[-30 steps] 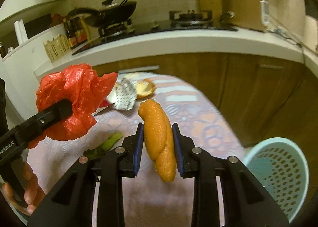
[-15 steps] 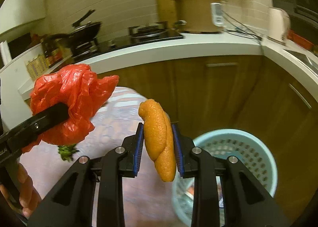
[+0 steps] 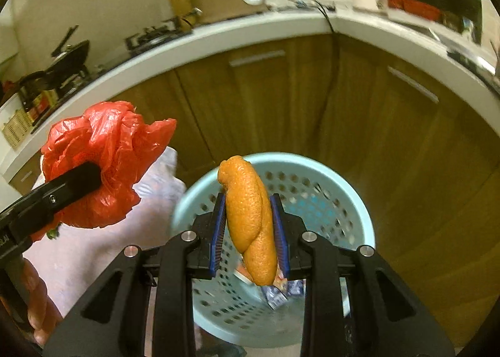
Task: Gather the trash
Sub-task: 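Carry bag and bread roll over the blue basket and open both tools, then grasp the green vegetable stalk with left tool while right tool grasps the white dotted napkin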
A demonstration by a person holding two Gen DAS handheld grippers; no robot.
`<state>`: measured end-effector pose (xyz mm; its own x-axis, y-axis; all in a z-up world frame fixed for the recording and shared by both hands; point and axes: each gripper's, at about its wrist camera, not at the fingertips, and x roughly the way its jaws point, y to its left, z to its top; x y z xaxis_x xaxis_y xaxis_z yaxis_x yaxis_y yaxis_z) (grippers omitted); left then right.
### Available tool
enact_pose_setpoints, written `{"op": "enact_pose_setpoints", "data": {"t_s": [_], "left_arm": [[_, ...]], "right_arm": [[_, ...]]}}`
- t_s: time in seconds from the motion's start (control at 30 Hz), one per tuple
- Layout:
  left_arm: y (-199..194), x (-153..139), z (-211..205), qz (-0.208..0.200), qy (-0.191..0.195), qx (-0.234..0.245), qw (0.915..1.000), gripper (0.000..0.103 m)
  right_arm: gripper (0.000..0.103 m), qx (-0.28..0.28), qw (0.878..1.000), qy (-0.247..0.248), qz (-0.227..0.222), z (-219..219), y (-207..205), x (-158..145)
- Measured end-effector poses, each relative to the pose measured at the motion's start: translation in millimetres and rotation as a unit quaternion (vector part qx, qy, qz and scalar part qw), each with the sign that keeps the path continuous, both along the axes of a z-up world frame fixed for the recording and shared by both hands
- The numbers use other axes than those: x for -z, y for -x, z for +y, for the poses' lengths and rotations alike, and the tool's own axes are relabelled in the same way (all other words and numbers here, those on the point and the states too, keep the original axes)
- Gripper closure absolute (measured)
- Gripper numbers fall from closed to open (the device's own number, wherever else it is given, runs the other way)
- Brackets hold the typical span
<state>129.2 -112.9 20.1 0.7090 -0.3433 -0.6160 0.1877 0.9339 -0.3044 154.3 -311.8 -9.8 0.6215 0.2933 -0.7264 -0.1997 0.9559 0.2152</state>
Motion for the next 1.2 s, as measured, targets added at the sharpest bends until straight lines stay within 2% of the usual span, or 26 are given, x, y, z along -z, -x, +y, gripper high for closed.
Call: {"op": "enact_pose_setpoints", "data": {"t_s": [0.17,0.33,0.5,0.57,0.6,0.63,0.67,0.9,1.2], "left_arm": [[-12,24,-20,0.03,-0.008,0.013,0.9994,0.051],[-18,35,-28,0.045,-0.019,0.02,0.9986,0.049],[-20,38,-29,0.051,-0.025,0.018,0.9982,0.04],[-19,38,-25,0.053,-0.024,0.016,0.9982,0.036],[-18,38,-23,0.054,-0.023,0.015,0.9981,0.036],[-17,38,-21,0.055,-0.022,0.013,0.9981,0.035],[-16,38,-19,0.056,-0.02,0.013,0.9981,0.035],[-7,31,-9,0.045,-0.021,0.009,0.9987,0.034],[9,19,11,0.027,-0.016,-0.01,0.9994,0.034]], "right_arm": [[0.078,0.006,0.999,0.007,0.042,-15,-4,27],[0.077,0.012,0.997,0.004,0.073,-18,-10,43],[0.074,0.021,0.996,0.006,0.086,-20,-13,47],[0.065,0.022,0.996,0.004,0.09,-20,-15,47],[0.058,0.023,0.996,0.004,0.09,-20,-14,47],[0.041,0.028,0.996,0.006,0.087,-20,-13,46],[0.039,0.034,0.996,0.006,0.083,-21,-12,44],[0.039,0.032,0.997,-0.01,0.07,-18,-11,32],[0.039,0.01,0.999,-0.007,0.049,4,-4,16]]}}
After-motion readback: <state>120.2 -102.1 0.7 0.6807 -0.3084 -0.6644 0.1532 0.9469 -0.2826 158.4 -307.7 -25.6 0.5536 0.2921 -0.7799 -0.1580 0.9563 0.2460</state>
